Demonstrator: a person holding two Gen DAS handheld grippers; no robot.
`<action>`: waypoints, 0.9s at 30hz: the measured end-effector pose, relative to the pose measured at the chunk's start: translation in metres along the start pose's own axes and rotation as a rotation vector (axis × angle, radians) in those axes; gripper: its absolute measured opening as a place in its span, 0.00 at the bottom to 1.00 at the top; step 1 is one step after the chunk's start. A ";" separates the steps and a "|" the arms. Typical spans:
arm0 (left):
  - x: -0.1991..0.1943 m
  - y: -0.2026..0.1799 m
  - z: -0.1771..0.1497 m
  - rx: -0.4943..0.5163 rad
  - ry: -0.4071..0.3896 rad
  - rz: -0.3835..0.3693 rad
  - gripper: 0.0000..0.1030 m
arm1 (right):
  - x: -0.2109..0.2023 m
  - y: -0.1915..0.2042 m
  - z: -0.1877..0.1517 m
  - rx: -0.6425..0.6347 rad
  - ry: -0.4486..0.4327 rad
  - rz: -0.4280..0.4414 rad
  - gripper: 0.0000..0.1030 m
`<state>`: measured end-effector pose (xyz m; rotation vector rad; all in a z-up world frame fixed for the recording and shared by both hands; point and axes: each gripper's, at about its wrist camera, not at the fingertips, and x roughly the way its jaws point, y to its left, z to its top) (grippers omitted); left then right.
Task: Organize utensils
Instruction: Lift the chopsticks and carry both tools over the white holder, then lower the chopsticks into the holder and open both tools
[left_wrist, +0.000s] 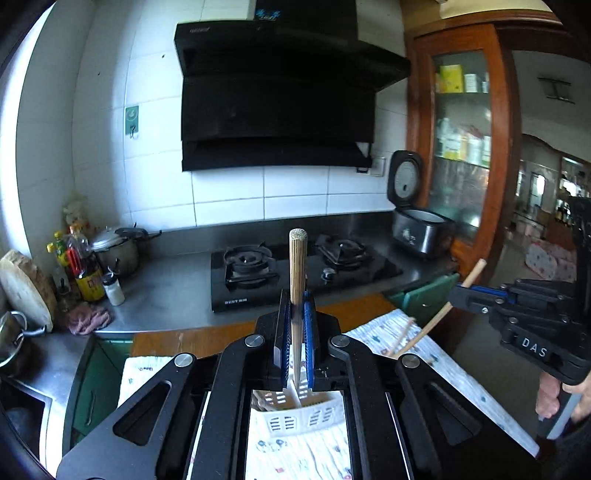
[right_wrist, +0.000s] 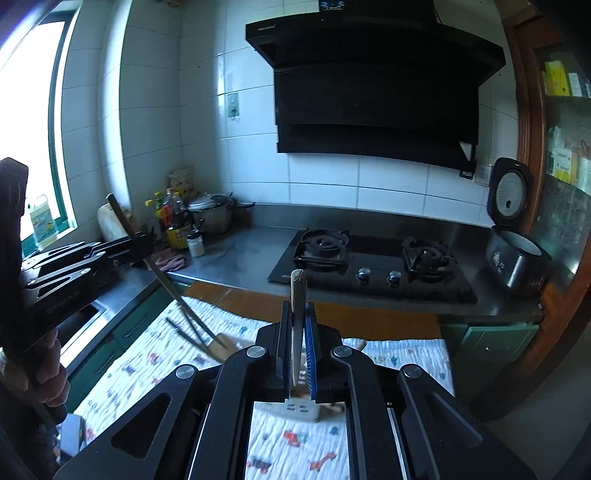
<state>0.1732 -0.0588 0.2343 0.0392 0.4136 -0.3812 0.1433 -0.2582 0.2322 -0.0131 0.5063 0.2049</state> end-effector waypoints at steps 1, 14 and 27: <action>0.007 0.003 -0.001 -0.008 0.010 0.003 0.05 | 0.005 -0.001 0.000 0.005 0.007 0.001 0.07; 0.074 0.034 -0.044 -0.079 0.159 0.030 0.05 | 0.075 -0.010 -0.034 0.035 0.127 0.006 0.07; 0.091 0.037 -0.068 -0.085 0.233 0.025 0.05 | 0.099 -0.014 -0.058 0.069 0.190 0.017 0.07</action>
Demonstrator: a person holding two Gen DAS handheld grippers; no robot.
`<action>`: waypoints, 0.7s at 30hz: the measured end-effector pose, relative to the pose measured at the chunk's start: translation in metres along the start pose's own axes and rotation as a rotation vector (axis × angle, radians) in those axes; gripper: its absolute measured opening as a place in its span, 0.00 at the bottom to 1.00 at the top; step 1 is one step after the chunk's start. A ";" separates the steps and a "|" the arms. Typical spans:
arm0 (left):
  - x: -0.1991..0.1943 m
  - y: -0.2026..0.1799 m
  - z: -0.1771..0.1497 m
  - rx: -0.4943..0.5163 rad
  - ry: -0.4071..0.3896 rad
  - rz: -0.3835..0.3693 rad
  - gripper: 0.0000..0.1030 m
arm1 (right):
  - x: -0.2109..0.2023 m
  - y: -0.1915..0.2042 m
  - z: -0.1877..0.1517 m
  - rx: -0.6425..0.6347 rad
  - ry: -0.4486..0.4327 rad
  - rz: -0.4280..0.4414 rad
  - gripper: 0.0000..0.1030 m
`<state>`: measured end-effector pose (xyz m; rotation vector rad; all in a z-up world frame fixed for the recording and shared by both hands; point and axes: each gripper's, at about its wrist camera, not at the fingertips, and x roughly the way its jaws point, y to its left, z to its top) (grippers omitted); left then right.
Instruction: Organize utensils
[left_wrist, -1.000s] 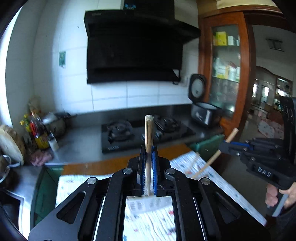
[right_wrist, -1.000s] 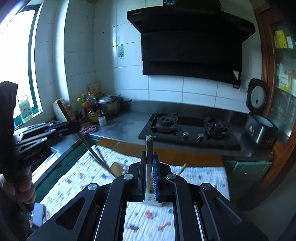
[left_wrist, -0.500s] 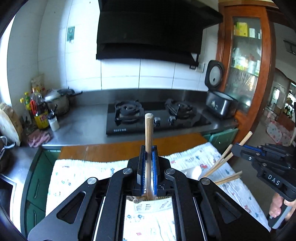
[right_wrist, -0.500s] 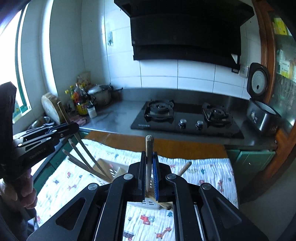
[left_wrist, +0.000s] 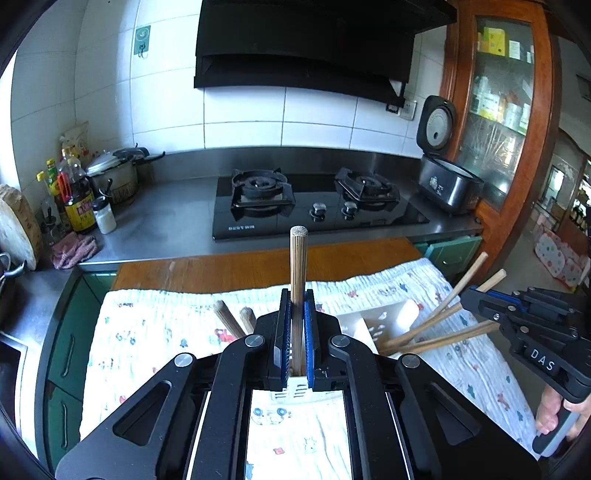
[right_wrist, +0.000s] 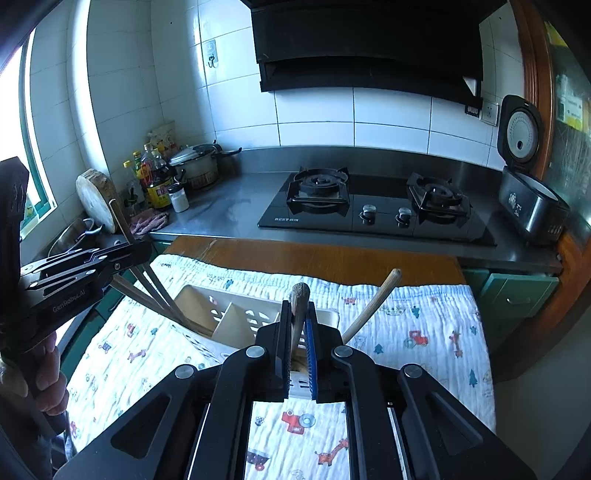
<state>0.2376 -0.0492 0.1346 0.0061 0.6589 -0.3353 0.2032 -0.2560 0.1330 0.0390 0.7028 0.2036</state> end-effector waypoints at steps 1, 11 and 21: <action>0.001 0.000 -0.001 0.003 0.005 0.002 0.05 | 0.001 0.000 -0.001 0.001 0.002 0.002 0.07; -0.004 -0.005 -0.007 0.026 -0.005 0.007 0.07 | -0.004 0.005 -0.002 -0.014 -0.010 -0.019 0.11; -0.049 -0.008 -0.011 0.026 -0.081 0.029 0.47 | -0.046 0.008 -0.005 -0.037 -0.098 -0.097 0.43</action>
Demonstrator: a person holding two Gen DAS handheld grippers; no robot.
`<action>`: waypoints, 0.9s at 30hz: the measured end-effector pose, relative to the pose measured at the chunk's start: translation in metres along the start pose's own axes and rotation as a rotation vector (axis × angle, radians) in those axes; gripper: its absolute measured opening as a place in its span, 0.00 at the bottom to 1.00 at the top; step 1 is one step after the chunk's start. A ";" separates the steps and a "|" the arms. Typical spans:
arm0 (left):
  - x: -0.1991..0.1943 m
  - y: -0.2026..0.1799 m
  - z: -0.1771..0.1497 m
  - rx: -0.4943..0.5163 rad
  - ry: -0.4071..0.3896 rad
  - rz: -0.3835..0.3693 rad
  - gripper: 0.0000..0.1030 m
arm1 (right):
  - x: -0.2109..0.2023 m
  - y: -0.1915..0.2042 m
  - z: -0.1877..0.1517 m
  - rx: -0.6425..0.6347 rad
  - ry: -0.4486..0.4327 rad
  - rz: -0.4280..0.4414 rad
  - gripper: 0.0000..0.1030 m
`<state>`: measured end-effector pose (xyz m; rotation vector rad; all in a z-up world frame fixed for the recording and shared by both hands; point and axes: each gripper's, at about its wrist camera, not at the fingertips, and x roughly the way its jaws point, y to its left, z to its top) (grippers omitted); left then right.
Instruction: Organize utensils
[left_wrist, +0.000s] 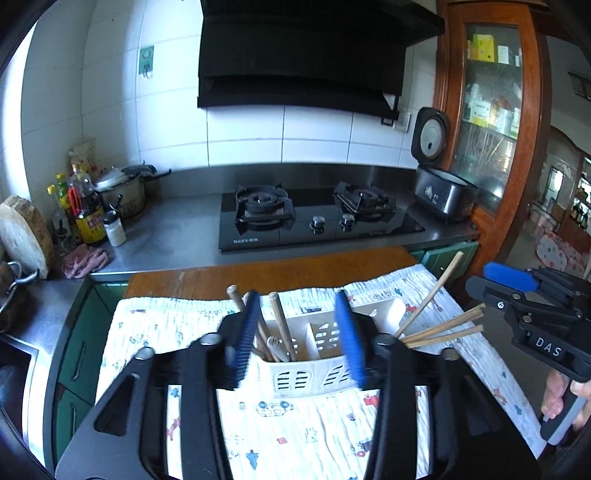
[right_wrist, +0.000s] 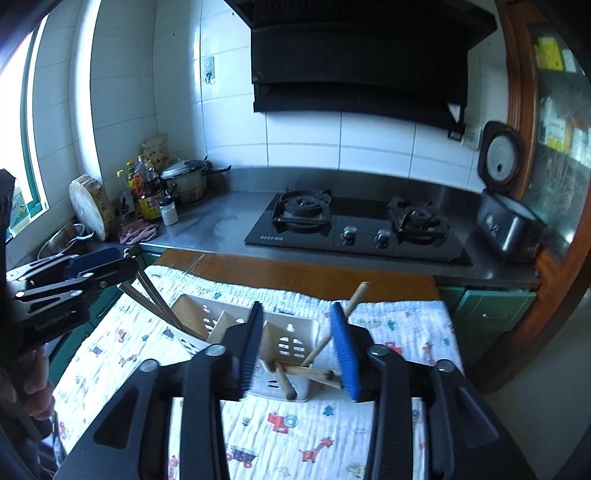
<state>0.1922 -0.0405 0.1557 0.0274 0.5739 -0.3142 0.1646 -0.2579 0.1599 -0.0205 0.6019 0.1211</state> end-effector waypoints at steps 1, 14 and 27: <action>-0.005 0.000 -0.001 0.001 -0.008 0.002 0.50 | -0.004 0.000 -0.002 0.003 -0.003 -0.007 0.43; -0.072 0.002 -0.067 -0.009 -0.065 0.100 0.94 | -0.061 0.007 -0.071 0.045 -0.078 -0.058 0.81; -0.088 0.010 -0.157 -0.044 0.020 0.188 0.95 | -0.059 0.030 -0.160 0.054 -0.024 -0.089 0.93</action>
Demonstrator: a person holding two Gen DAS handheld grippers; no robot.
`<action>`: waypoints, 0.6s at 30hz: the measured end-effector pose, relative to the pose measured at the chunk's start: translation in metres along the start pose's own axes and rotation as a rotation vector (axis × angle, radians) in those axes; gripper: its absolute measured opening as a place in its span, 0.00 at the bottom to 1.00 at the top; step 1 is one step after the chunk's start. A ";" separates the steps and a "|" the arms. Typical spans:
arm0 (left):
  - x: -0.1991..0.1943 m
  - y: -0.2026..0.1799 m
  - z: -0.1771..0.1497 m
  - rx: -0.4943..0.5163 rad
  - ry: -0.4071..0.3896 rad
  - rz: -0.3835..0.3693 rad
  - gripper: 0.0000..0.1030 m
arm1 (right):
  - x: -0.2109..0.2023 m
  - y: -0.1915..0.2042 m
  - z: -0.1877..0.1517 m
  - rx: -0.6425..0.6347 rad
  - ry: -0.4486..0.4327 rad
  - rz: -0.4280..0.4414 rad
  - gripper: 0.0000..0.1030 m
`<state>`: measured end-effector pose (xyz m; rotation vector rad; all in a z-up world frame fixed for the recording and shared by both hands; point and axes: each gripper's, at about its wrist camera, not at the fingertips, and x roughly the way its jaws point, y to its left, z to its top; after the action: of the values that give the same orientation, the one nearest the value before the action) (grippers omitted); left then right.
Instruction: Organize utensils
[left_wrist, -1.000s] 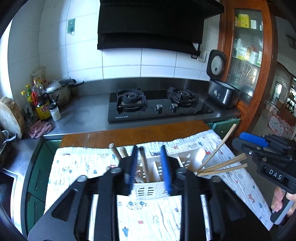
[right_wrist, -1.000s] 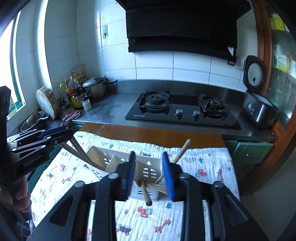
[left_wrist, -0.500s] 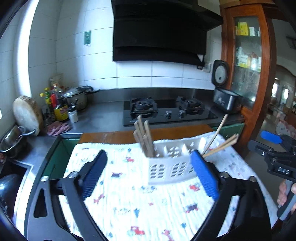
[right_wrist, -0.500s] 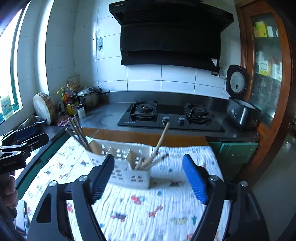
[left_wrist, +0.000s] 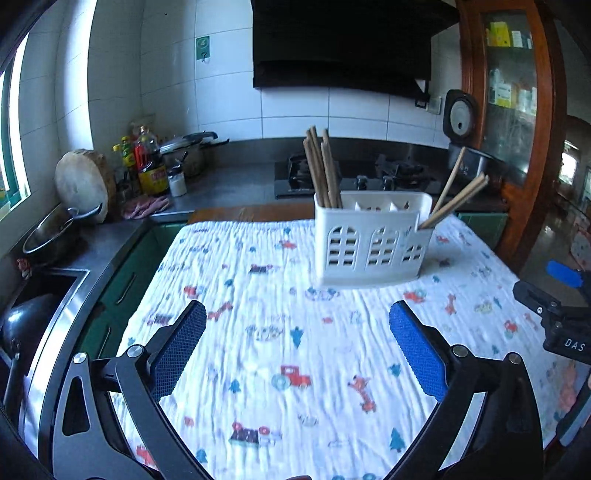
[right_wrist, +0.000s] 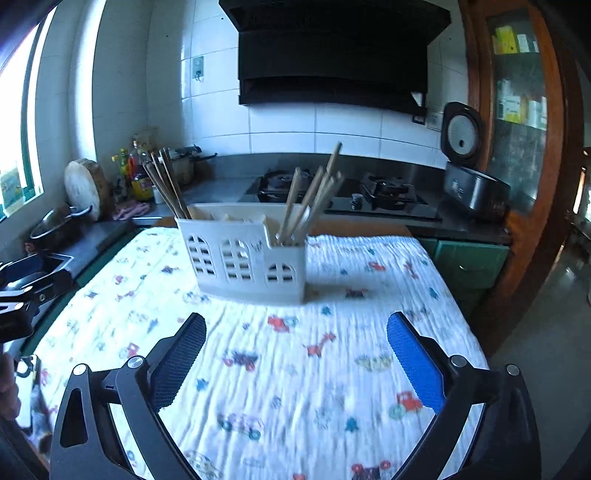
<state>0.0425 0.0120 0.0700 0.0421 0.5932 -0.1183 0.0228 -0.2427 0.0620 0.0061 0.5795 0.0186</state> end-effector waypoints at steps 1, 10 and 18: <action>-0.001 0.001 -0.005 -0.008 0.003 0.009 0.95 | 0.000 0.000 -0.006 0.004 0.004 -0.003 0.93; 0.001 -0.001 -0.034 -0.027 0.040 0.006 0.95 | 0.006 -0.003 -0.044 0.060 0.063 -0.014 0.93; 0.004 -0.011 -0.045 0.012 0.058 0.009 0.95 | 0.005 -0.008 -0.050 0.073 0.070 -0.037 0.93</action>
<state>0.0199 0.0037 0.0306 0.0601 0.6504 -0.1120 -0.0004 -0.2508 0.0176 0.0664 0.6502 -0.0381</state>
